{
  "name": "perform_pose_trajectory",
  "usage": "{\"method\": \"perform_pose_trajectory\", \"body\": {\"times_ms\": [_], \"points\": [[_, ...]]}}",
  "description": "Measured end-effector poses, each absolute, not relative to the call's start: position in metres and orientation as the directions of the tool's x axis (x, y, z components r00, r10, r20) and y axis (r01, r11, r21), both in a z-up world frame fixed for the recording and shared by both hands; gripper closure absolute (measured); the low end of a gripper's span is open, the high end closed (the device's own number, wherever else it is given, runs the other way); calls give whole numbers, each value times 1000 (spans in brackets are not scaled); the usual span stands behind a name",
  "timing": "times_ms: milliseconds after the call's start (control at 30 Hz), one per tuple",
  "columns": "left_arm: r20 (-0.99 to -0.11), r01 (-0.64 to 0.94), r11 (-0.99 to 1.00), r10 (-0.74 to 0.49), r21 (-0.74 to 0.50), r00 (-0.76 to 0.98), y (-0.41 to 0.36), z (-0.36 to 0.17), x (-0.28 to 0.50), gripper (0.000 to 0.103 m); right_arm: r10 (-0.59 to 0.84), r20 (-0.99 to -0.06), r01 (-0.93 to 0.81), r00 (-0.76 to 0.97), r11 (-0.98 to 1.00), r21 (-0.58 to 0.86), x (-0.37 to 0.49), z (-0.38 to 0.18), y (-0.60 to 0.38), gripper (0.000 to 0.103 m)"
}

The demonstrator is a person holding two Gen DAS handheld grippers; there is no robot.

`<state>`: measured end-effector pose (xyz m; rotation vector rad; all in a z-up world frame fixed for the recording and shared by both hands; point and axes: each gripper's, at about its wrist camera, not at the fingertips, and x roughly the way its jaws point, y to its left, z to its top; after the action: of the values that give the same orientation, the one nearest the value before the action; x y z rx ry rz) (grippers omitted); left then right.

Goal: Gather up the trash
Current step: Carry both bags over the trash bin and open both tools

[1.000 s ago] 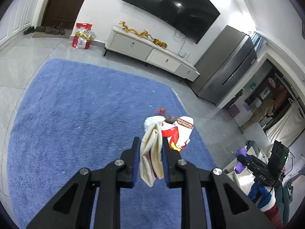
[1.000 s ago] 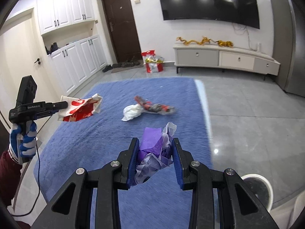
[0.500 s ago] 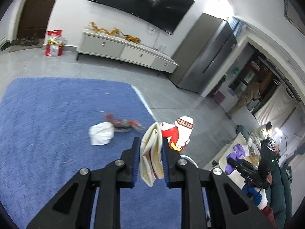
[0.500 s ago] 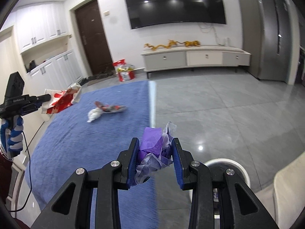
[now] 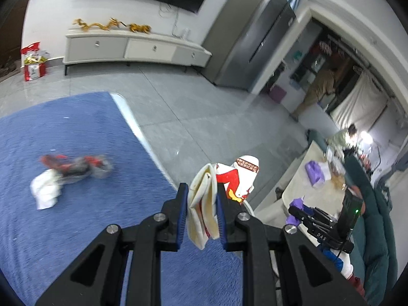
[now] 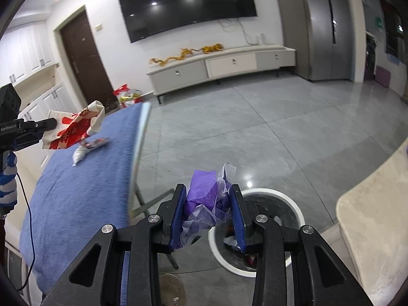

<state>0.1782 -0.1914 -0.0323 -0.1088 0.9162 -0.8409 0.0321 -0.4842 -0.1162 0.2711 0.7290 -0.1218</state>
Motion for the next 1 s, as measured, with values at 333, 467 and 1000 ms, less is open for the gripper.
{"method": "perform_pose_trajectory", "body": {"times_ms": [333,467,1000], "points": [[-773,637,681,-601,-362,203,-325,-95,181,83,-64,-736,314,674,927,207,48,-171,-536,69],[-809,661,677,-560,-324,176,-370,-117,176,83,-77,-765,348,639,916,198,56,-196,-550,69],[-855,655,666,-515,-357,58,-456,-198,164,58,-157,-824,432,545,894,116,63,-251,-575,50]]}}
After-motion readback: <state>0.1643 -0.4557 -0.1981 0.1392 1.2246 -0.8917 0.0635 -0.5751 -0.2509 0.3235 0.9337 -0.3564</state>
